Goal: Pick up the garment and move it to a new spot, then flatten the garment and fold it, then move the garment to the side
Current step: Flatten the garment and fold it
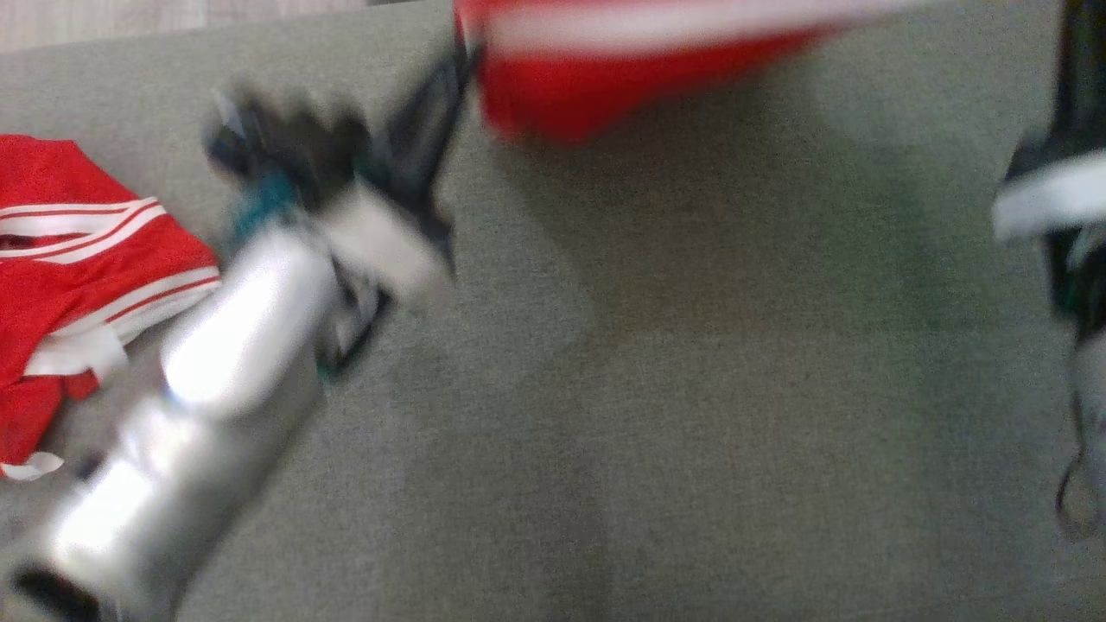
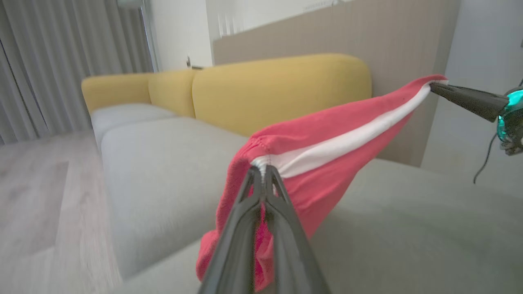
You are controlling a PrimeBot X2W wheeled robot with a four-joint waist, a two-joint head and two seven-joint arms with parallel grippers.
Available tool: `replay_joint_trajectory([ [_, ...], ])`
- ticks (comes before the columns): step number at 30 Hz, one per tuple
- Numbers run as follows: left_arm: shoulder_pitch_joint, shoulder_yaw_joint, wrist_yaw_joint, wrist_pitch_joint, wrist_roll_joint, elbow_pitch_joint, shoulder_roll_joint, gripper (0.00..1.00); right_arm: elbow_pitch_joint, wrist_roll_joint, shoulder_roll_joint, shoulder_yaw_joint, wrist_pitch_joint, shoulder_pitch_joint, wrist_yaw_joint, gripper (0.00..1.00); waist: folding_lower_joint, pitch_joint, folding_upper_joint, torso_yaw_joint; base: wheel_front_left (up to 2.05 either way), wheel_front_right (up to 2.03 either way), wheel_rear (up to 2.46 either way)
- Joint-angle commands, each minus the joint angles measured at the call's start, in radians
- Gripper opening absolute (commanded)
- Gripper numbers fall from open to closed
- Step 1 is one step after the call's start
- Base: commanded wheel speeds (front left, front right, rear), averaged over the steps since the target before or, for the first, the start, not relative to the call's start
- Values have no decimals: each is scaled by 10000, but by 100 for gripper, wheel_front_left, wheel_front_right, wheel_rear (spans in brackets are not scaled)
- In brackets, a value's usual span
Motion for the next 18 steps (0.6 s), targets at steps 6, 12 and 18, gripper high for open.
replay_joint_trajectory([
  [6, 3416, 178, 581, -77, 528, -1674, 765, 0, -1434, 557, -28, -207, -48, 3125, -7, 0, 0, -435, 0, 205, 0, 0, 0],
  [12, 5974, 31, 1326, -78, 814, -2924, 1273, 0, -3517, 230, 543, -1507, 308, 6138, -7, 0, 0, -1024, 0, 96, 0, 0, 0],
  [18, 7515, -370, 1306, 512, 94, -4211, 1739, 0, -5887, -193, 711, -2642, 1493, 8501, -7, 0, 0, -1481, 0, 145, 0, 0, 0],
])
